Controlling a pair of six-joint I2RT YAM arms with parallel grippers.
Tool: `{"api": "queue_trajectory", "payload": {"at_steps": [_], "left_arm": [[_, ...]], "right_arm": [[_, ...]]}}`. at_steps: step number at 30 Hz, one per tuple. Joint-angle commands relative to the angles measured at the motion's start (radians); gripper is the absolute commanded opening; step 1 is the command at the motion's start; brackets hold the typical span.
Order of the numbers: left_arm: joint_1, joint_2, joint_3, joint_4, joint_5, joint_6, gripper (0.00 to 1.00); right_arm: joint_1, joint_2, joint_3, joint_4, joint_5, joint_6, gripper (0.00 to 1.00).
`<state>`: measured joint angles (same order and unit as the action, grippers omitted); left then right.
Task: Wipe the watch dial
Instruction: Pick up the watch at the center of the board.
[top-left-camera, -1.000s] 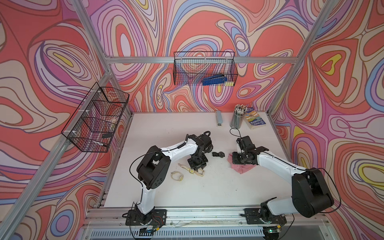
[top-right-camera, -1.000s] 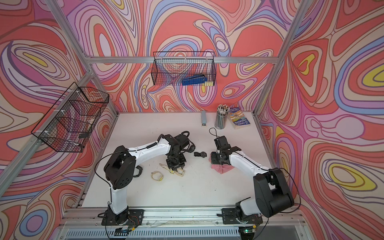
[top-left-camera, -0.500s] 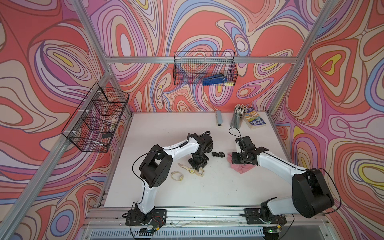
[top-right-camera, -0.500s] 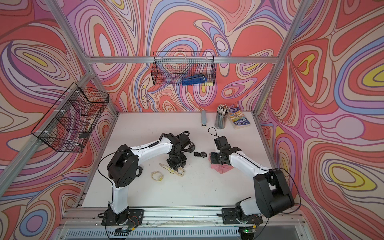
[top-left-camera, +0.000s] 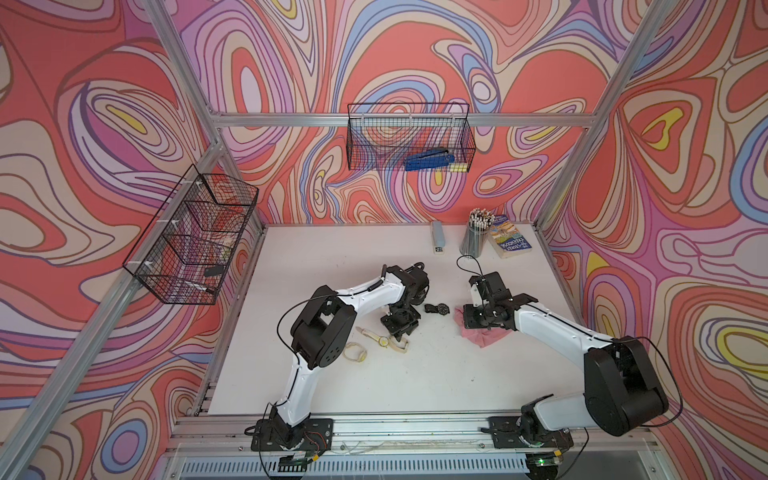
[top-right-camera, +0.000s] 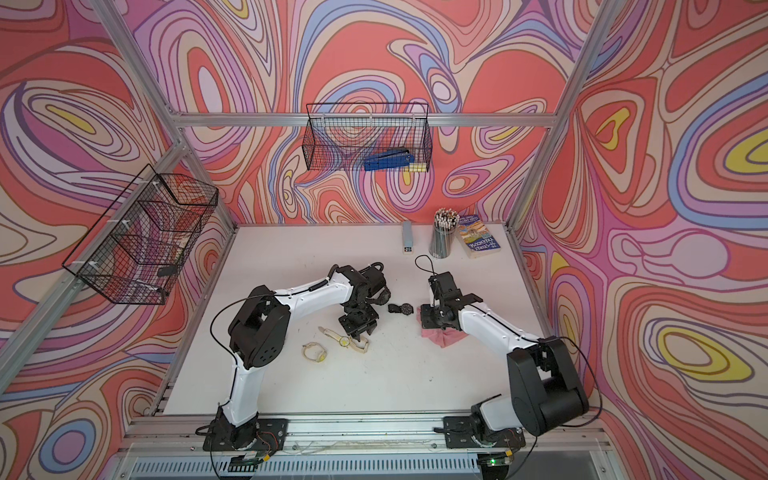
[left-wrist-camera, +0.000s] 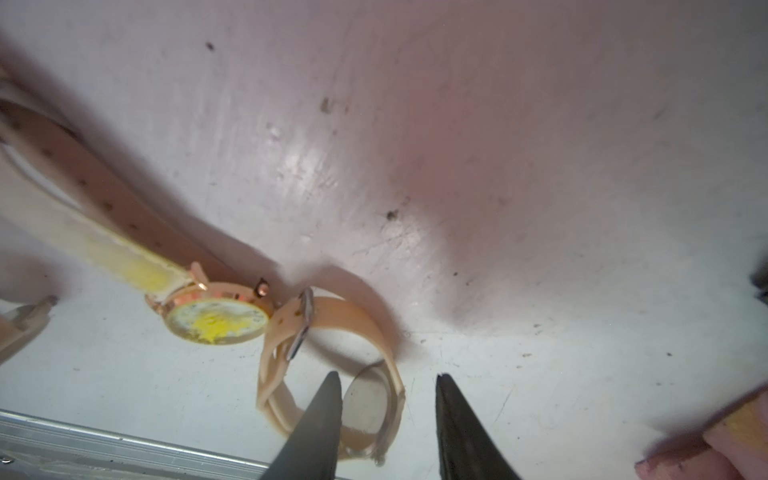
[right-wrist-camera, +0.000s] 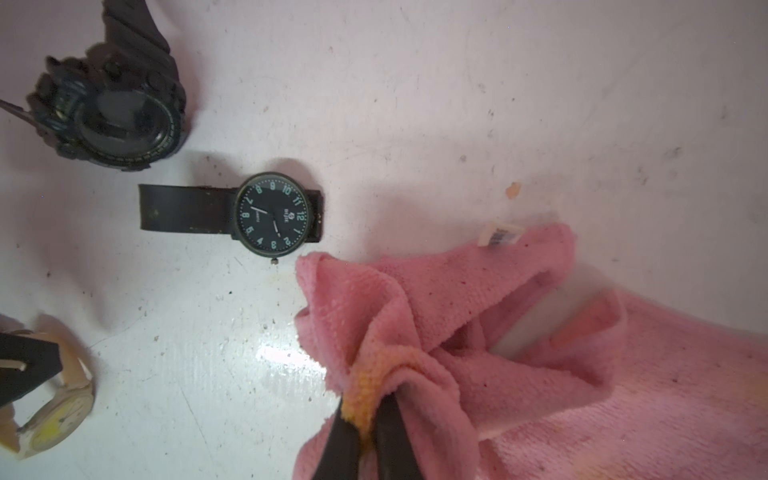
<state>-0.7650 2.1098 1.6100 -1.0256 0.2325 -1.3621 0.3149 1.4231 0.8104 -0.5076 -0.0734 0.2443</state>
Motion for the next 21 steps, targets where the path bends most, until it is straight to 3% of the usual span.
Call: {"api": "queue_trajectory", "payload": {"at_steps": [1,12,21], "left_arm": [[-0.005,0.029,0.011,-0.038,0.005,-0.008,0.39],[-0.022,0.030,-0.076,0.025,0.037,-0.021,0.34],[-0.022,0.021,-0.134,0.098,0.060,-0.020,0.15]], "right_arm": [[0.001,0.003,0.006,0.023,-0.006,-0.019,0.00],[0.001,0.008,0.009,0.019,0.003,-0.025,0.00],[0.001,0.013,0.015,0.011,0.008,-0.023,0.00]]}}
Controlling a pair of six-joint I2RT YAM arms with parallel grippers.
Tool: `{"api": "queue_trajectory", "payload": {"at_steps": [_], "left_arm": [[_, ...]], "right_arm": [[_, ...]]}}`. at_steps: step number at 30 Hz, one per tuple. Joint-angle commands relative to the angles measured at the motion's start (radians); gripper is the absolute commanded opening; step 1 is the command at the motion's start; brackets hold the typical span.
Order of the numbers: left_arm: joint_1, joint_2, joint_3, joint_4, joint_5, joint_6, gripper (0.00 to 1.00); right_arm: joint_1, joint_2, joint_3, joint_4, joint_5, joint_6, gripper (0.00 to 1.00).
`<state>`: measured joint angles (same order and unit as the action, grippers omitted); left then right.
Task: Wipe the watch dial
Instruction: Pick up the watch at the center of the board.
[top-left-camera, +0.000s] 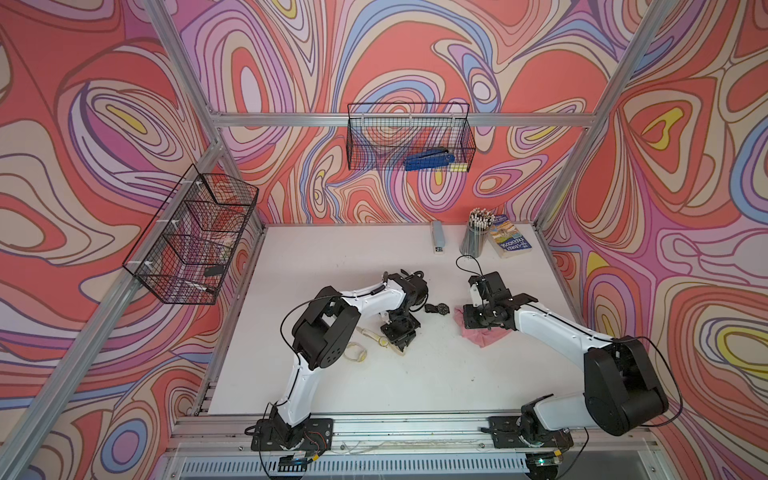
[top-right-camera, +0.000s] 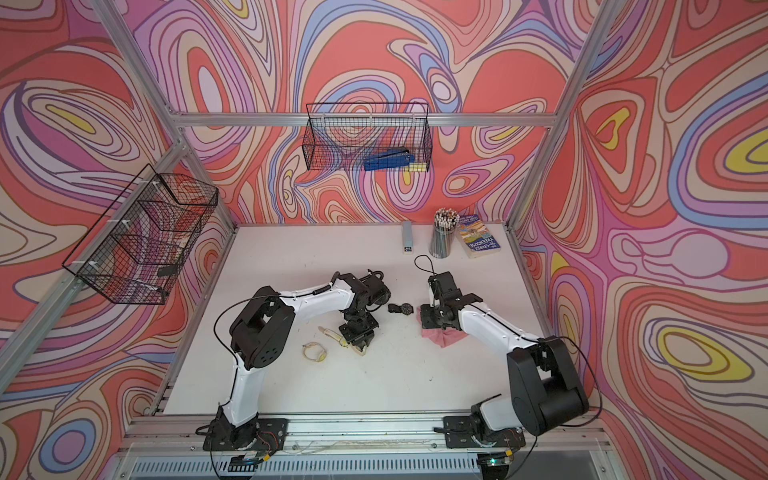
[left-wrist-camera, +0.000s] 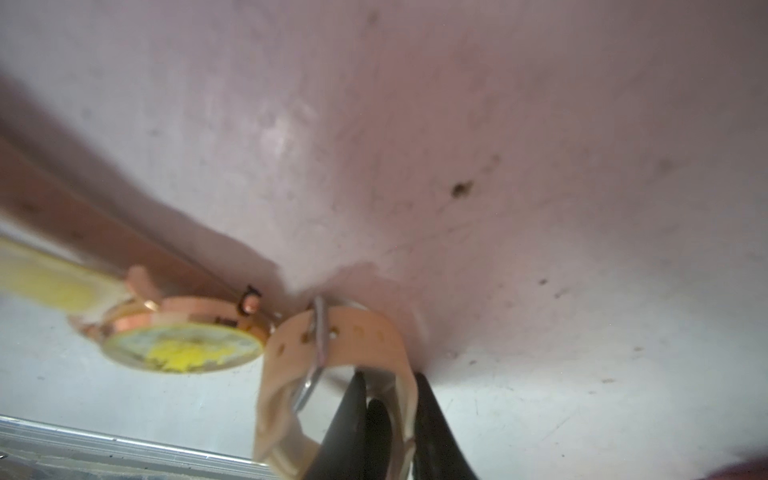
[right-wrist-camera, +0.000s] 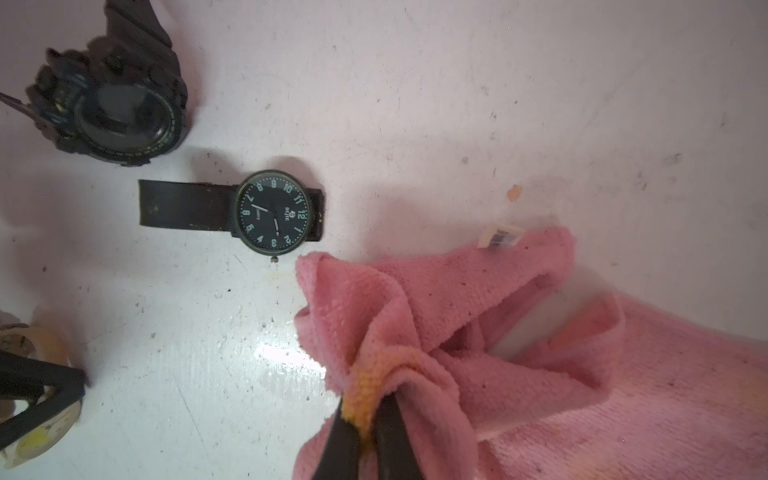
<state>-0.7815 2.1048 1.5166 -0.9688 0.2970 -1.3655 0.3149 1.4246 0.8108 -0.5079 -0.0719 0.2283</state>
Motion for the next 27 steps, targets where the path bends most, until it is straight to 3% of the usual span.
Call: {"api": "queue_trajectory", "payload": {"at_steps": [1,6,15,23,27], "left_arm": [[-0.005,0.025,-0.044,0.046,-0.002,-0.017,0.14],[-0.005,0.006,-0.055,0.071,-0.007,-0.005,0.05],[-0.005,-0.042,-0.057,0.111,-0.029,0.053,0.05],[-0.026,0.099,0.204,-0.023,-0.014,0.255,0.06],[-0.029,0.132,0.227,-0.028,0.018,0.277,0.07]], "right_arm": [[0.001,0.013,0.014,0.010,0.010,-0.007,0.00],[0.001,0.017,0.019,0.002,0.019,-0.007,0.00],[0.001,0.022,0.045,-0.019,0.028,-0.006,0.00],[0.001,0.017,0.055,-0.038,0.049,0.002,0.00],[0.001,0.018,0.051,-0.037,0.052,0.006,0.00]]}}
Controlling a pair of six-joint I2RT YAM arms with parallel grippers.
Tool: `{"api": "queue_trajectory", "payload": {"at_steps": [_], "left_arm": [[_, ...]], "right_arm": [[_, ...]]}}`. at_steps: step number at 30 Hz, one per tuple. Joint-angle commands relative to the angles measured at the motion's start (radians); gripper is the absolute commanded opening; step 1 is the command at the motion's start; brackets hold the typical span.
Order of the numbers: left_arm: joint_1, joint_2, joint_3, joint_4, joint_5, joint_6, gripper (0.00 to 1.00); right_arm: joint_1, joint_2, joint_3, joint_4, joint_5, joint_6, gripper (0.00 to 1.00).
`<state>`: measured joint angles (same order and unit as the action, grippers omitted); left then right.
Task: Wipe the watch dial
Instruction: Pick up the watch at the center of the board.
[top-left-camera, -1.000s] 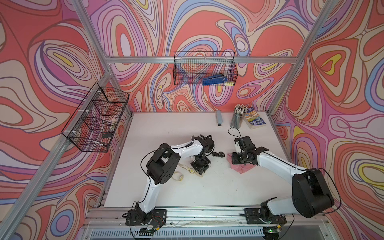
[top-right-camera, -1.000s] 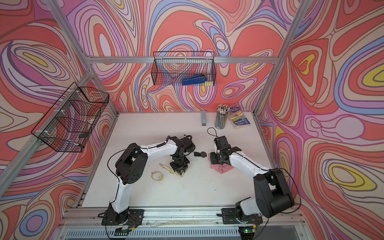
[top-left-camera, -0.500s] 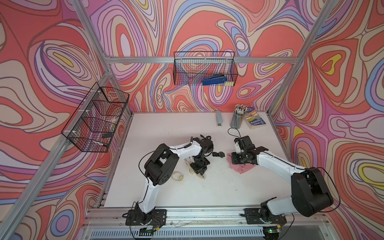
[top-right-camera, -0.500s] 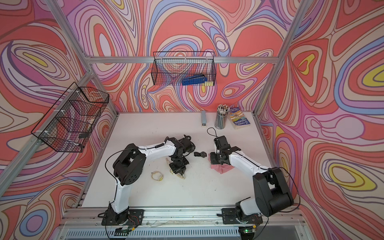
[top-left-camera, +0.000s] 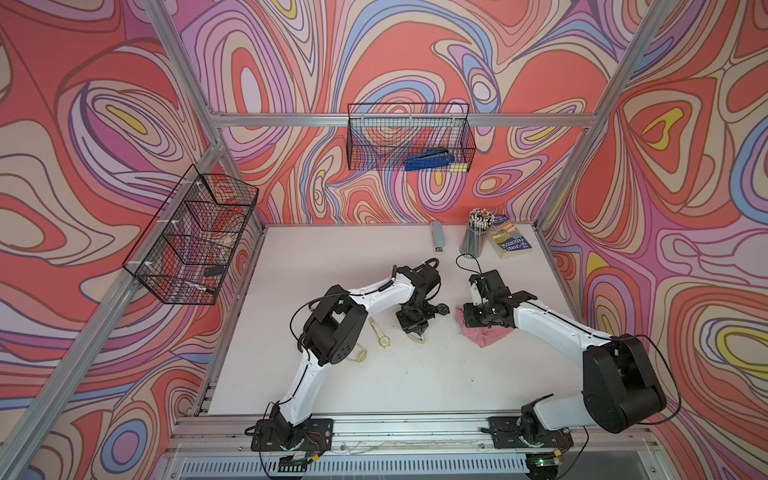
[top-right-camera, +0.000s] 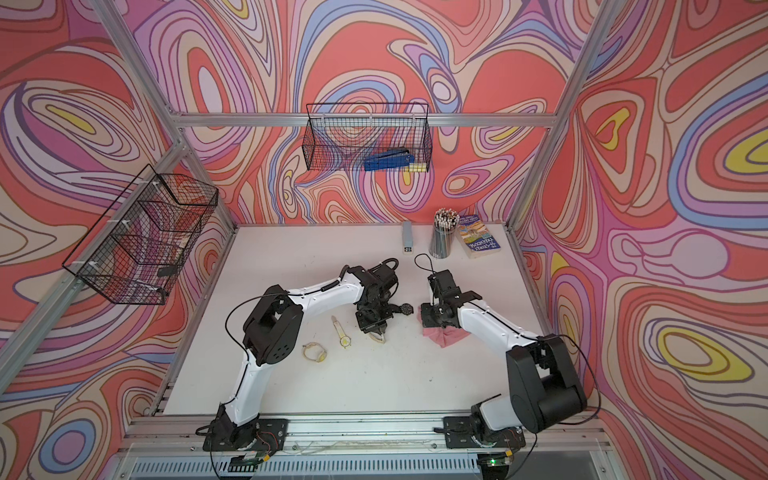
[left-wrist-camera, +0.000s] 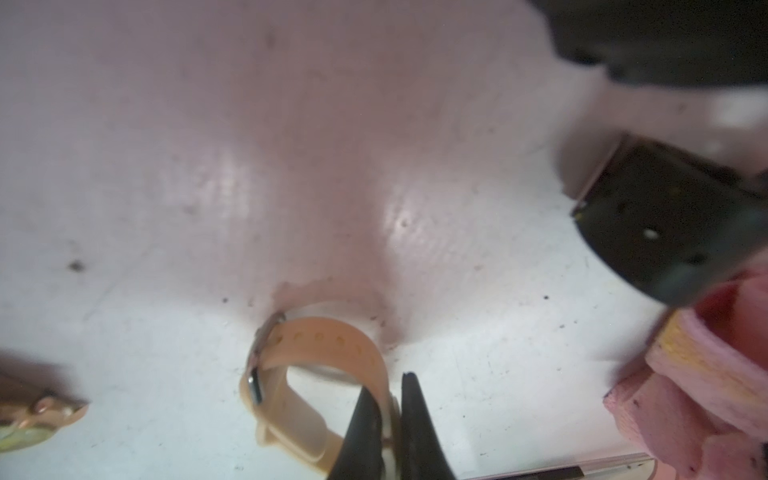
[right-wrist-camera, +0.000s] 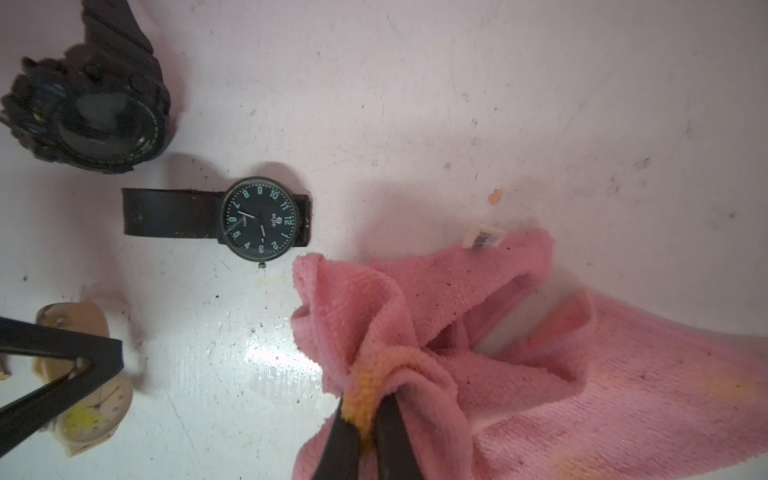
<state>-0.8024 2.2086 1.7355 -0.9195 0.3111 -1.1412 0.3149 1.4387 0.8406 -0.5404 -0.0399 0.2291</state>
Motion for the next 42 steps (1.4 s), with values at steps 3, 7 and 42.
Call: {"api": "queue_trajectory", "payload": {"at_steps": [3,7,42], "left_arm": [[-0.008,0.025,-0.006,-0.062,0.014,0.053,0.14],[-0.010,0.026,-0.005,-0.071,0.015,0.057,0.25],[0.011,0.016,-0.041,0.011,-0.054,-0.101,0.21]], "right_arm": [[0.001,0.011,0.022,0.003,0.019,0.005,0.00],[0.001,0.026,0.023,0.012,0.015,0.000,0.00],[0.001,0.068,0.037,0.027,-0.003,-0.028,0.00]]}}
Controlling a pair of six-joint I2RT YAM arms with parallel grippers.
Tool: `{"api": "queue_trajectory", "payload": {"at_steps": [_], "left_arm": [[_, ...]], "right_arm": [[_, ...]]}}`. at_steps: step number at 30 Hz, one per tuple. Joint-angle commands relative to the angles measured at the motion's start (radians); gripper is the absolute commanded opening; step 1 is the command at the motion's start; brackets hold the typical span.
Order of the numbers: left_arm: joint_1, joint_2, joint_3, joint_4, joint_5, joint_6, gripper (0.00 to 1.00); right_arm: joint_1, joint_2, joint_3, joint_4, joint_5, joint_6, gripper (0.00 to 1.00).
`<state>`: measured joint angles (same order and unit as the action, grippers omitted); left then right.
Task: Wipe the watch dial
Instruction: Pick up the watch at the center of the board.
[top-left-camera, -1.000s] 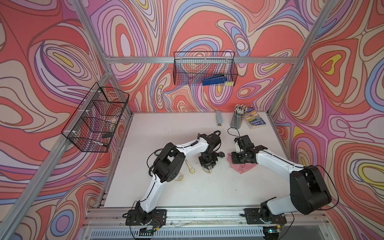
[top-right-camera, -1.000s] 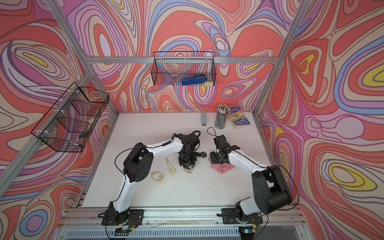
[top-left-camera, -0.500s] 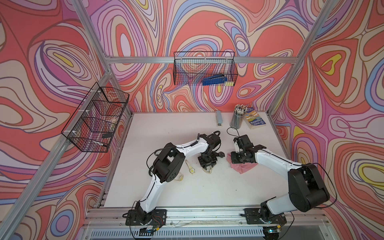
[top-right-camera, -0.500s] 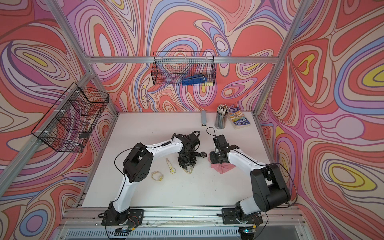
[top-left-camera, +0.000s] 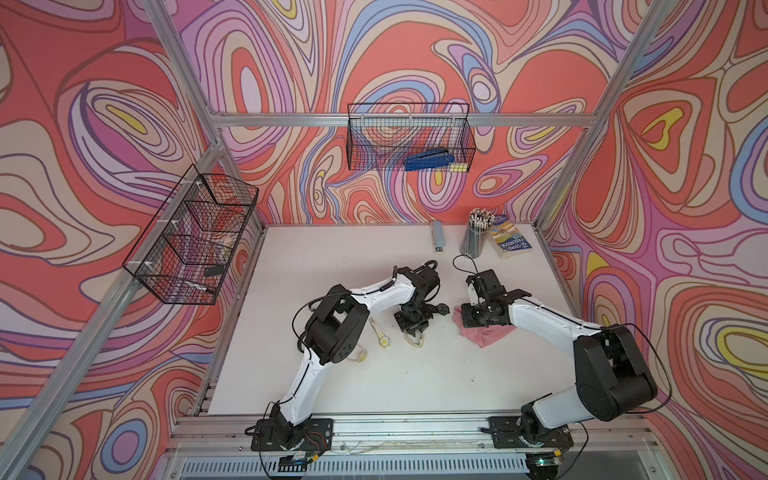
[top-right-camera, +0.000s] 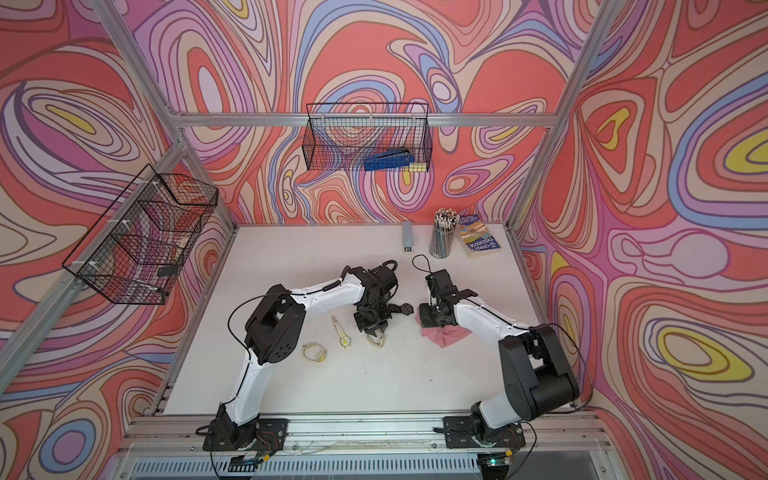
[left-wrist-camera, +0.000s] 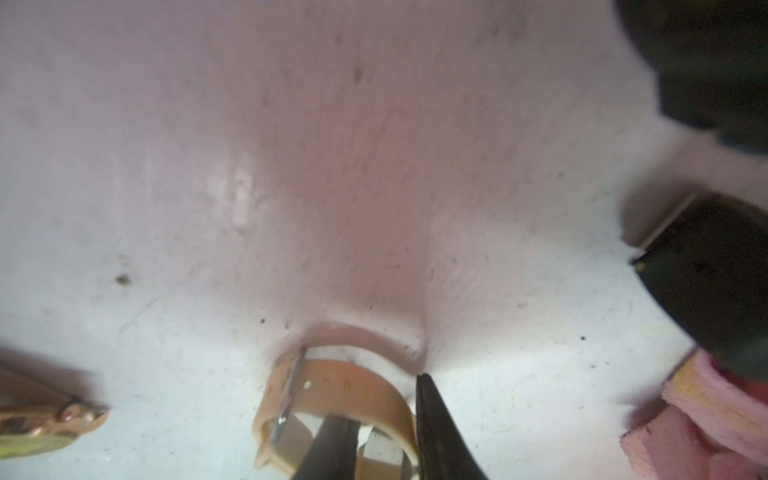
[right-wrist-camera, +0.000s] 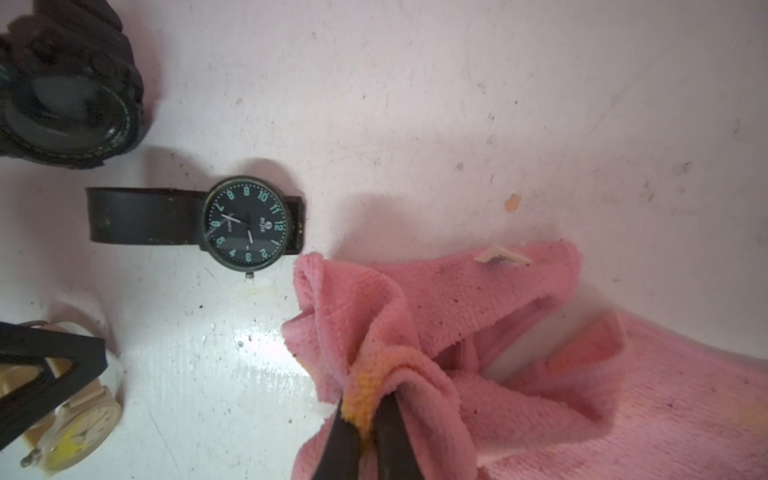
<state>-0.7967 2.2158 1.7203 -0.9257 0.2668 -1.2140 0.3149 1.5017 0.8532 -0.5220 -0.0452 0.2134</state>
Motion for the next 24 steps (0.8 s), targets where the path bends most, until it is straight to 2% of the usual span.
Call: {"api": "queue_trajectory", "payload": {"at_steps": [1,7,14,18,22,24], "left_arm": [[0.006,0.010,-0.026,0.020,-0.009,-0.029,0.18],[0.006,-0.010,-0.063,0.063,0.000,-0.031,0.00],[0.006,-0.085,-0.173,0.190,0.038,-0.045,0.00],[0.006,-0.210,-0.335,0.402,0.074,-0.085,0.00],[0.005,-0.370,-0.549,0.712,0.054,-0.157,0.00],[0.006,-0.423,-0.608,0.824,0.040,-0.164,0.00]], "right_arm": [[0.001,0.006,0.026,0.006,0.002,-0.012,0.00],[0.001,0.006,0.034,-0.005,0.000,-0.009,0.00],[0.001,-0.009,0.038,-0.013,-0.019,-0.002,0.00],[0.002,-0.046,0.025,0.009,-0.069,0.002,0.00],[0.001,-0.085,0.002,0.040,-0.128,0.020,0.00],[0.003,-0.102,-0.006,0.043,-0.142,0.032,0.00]]}}
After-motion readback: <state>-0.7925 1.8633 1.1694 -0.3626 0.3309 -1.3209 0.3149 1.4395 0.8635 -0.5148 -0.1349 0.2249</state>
